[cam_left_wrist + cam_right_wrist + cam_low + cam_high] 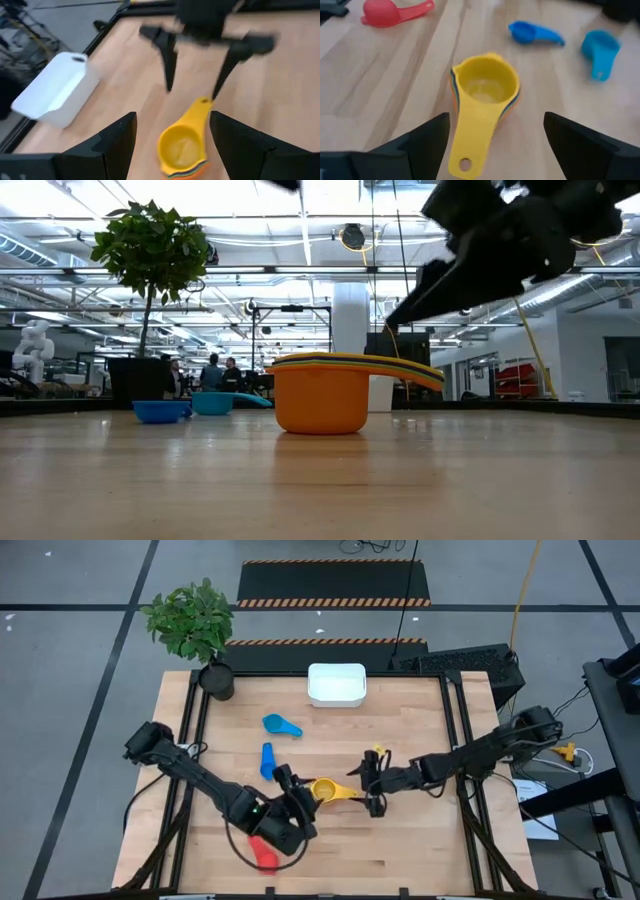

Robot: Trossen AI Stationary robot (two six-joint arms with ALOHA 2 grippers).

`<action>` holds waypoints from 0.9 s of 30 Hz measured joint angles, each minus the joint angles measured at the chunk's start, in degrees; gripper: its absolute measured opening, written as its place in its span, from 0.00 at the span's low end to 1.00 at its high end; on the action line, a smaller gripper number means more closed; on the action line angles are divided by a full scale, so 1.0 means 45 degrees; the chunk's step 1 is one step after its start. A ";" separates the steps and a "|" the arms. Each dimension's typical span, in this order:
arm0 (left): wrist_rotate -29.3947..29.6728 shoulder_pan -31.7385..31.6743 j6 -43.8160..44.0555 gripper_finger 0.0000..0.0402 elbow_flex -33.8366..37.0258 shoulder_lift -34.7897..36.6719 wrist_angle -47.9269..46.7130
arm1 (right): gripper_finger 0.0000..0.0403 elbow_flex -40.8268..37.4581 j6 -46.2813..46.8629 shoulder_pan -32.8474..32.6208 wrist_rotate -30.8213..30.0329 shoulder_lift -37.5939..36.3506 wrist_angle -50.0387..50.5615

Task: Nest measuring cups in basket
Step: Stack the light blue measuring cup on top of the yellow measuring cup

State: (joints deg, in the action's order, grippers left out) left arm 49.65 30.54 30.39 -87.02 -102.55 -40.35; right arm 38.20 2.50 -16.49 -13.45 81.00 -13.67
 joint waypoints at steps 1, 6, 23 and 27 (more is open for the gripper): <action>0.0026 -0.0146 0.0088 0.64 0.0303 0.0019 -0.0032 | 0.78 -0.0007 -0.0412 0.0009 -0.0043 -0.0288 0.0150; -0.0282 -0.1128 0.0678 0.64 0.1761 0.0003 -0.0424 | 0.78 -0.0010 -0.1420 0.0182 -0.1271 -0.1671 0.1325; -0.4724 -0.5571 -0.0069 0.63 0.2841 0.0066 -0.3090 | 0.78 -0.0301 -0.2710 0.0630 -0.2066 -0.4761 0.4347; -0.5397 -0.6830 -0.0971 0.63 0.2841 0.0071 -0.3086 | 0.78 -0.0301 -0.2715 0.0652 -0.2404 -0.4963 0.4779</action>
State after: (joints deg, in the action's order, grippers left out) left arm 25.36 -0.20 26.02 -74.24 -102.24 -54.24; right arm 36.84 -9.72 -13.56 -24.26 58.67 7.84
